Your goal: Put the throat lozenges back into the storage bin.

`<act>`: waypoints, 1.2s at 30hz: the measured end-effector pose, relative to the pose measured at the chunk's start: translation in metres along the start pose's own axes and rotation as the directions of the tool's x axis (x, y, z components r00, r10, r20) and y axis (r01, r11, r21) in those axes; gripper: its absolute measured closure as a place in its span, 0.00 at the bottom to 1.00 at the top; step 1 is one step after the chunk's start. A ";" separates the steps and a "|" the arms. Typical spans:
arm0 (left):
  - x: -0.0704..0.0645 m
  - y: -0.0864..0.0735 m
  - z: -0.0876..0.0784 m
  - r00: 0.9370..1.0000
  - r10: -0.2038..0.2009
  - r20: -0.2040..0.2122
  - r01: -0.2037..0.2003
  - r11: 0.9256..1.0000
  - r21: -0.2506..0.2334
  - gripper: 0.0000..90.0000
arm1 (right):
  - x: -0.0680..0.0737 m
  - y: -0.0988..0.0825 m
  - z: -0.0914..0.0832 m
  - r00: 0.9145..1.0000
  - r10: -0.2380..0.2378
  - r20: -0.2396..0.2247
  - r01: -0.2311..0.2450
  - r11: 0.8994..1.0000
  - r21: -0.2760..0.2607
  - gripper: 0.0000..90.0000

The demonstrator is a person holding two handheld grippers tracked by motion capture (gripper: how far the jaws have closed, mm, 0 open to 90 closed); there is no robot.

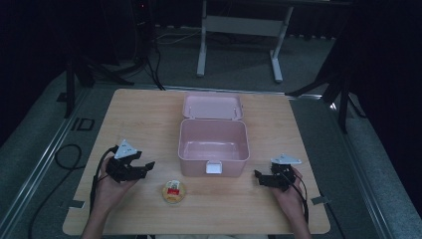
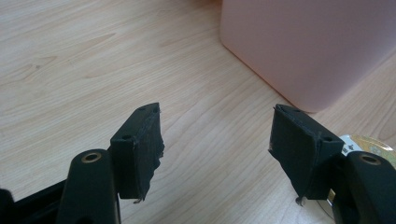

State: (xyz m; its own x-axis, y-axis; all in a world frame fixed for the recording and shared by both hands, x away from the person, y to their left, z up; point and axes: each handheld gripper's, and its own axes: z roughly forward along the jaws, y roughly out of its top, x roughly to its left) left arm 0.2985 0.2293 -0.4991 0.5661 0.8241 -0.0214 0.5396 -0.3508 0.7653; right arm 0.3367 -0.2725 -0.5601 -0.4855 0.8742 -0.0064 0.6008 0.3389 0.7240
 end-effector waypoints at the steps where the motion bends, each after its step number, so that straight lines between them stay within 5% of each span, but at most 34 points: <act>1: -0.001 0.001 0.000 1.000 0.007 0.001 -0.007 1.000 0.004 0.38 | 0.000 0.000 0.000 1.000 0.000 0.000 0.000 1.000 0.000 0.19; 19: -0.008 0.015 -0.003 0.996 0.079 0.031 -0.080 0.996 0.044 0.38 | 0.000 0.000 0.000 1.000 0.000 0.000 0.000 1.000 0.000 0.19; 36: -0.020 0.023 0.001 0.986 0.151 0.076 -0.160 0.978 0.136 0.37 | 0.000 0.000 0.000 1.000 0.000 0.000 0.000 1.000 0.000 0.19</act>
State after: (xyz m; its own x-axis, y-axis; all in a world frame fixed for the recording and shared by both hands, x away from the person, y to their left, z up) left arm 0.3003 0.2046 -0.4820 0.6867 0.7255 0.0454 0.5217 -0.5354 0.6641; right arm 0.3367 -0.2725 -0.5601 -0.4850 0.8745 -0.0063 0.6010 0.3386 0.7240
